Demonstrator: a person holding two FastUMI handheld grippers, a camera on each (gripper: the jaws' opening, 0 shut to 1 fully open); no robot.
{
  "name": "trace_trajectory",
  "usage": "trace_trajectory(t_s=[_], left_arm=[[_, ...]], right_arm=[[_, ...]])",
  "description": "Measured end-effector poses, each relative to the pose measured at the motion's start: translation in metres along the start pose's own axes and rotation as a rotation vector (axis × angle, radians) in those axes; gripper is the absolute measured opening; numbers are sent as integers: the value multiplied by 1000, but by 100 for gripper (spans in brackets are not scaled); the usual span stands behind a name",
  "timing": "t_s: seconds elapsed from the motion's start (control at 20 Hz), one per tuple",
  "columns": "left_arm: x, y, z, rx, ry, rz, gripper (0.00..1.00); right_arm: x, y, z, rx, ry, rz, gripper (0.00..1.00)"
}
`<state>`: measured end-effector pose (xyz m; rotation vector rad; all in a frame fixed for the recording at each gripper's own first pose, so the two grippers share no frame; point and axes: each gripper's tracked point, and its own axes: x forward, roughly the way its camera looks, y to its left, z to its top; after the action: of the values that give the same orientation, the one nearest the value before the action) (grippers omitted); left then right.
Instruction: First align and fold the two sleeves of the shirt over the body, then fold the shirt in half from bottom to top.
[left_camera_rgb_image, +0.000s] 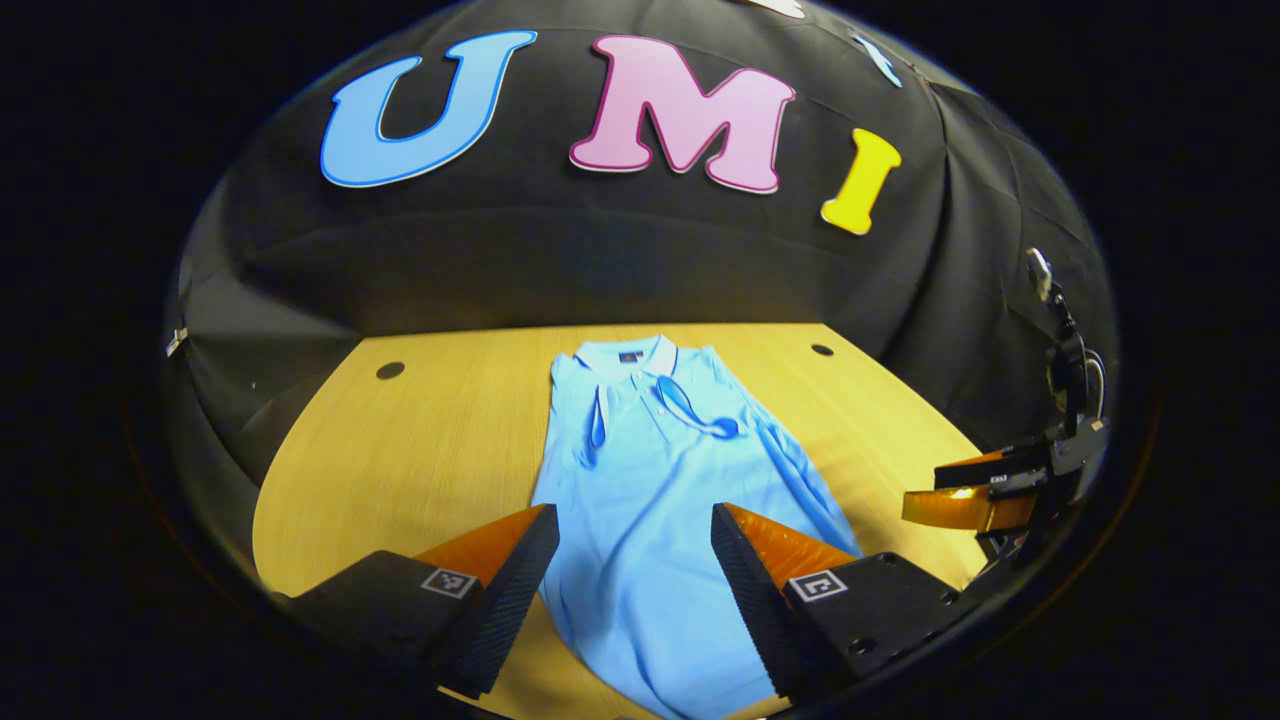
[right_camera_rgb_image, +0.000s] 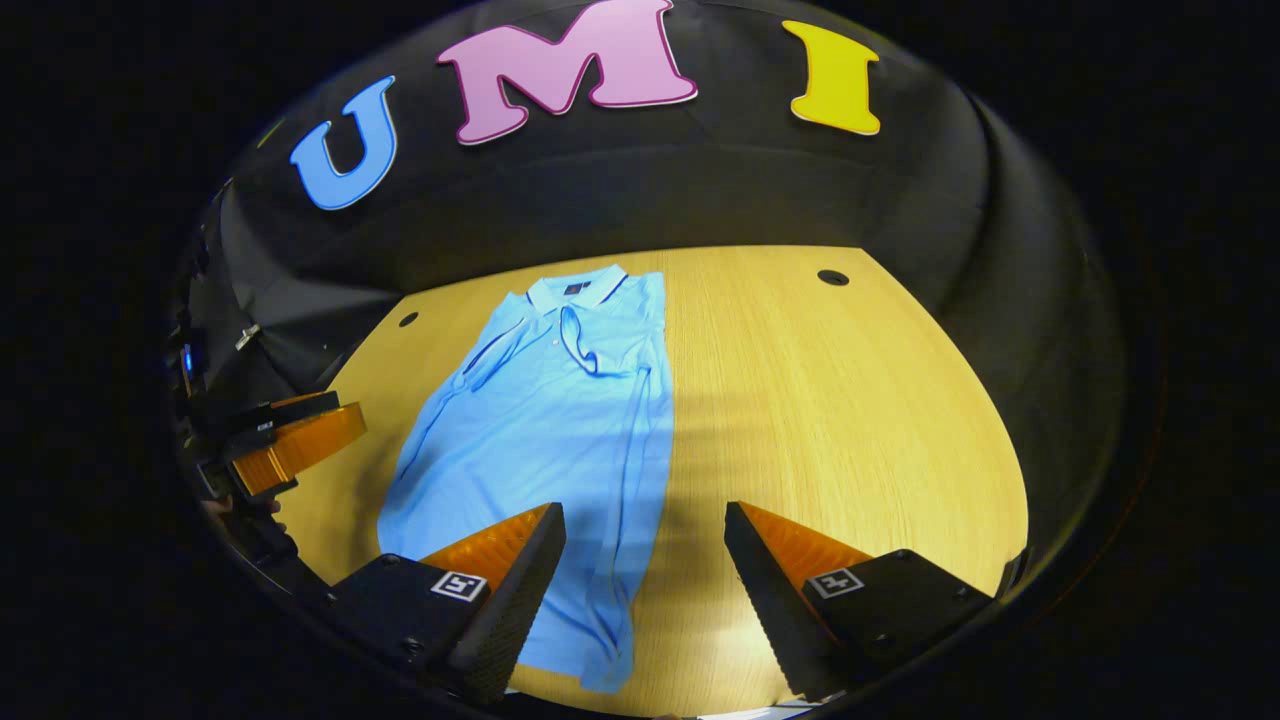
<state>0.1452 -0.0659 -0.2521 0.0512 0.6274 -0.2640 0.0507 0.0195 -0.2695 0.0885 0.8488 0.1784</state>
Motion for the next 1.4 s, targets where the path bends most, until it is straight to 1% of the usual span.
trace_trajectory(t_s=[0.15,0.3,0.55,0.75,0.85,0.9,0.95,1.0,1.05,1.1,1.15,1.2,1.25,1.3,1.35,1.4], left_arm=[[-26,-5,-51,71,62,13,97],[-46,-21,-94,51,123,-8,97],[-54,-28,-149,39,208,15,98],[-50,-28,-176,48,265,41,96],[-46,-27,-187,33,294,57,90],[-45,-27,-183,37,281,64,84],[-44,-29,-186,37,281,60,86],[-46,-28,-187,38,288,66,83],[-43,-30,-185,32,280,64,82],[-42,-32,-186,34,281,60,76],[-40,-36,-185,36,272,49,66],[-38,-40,-183,34,267,40,50],[-39,-43,-184,33,268,31,34],[-38,-46,-183,32,269,27,28],[-38,-47,-182,31,273,27,18],[-37,-47,-181,23,276,28,11]], right_arm=[[-9,11,-41,-16,57,9,100],[-14,16,-75,-34,102,8,100],[-22,21,-123,-19,165,4,100],[-17,24,-143,-9,193,-5,100],[-13,25,-149,-6,205,-11,100],[-14,25,-146,-11,195,-13,100],[-13,28,-149,-16,202,-6,100],[-12,26,-148,-36,197,-19,99],[-11,25,-150,-57,201,-25,95],[-10,21,-150,-85,197,-43,92],[-8,21,-150,-97,202,-39,65],[-9,25,-150,-94,206,-27,62],[-9,28,-150,-88,212,-17,44],[-7,30,-149,-75,214,-9,27],[-7,31,-149,-79,219,-7,11],[-6,32,-148,-91,219,2,10]])
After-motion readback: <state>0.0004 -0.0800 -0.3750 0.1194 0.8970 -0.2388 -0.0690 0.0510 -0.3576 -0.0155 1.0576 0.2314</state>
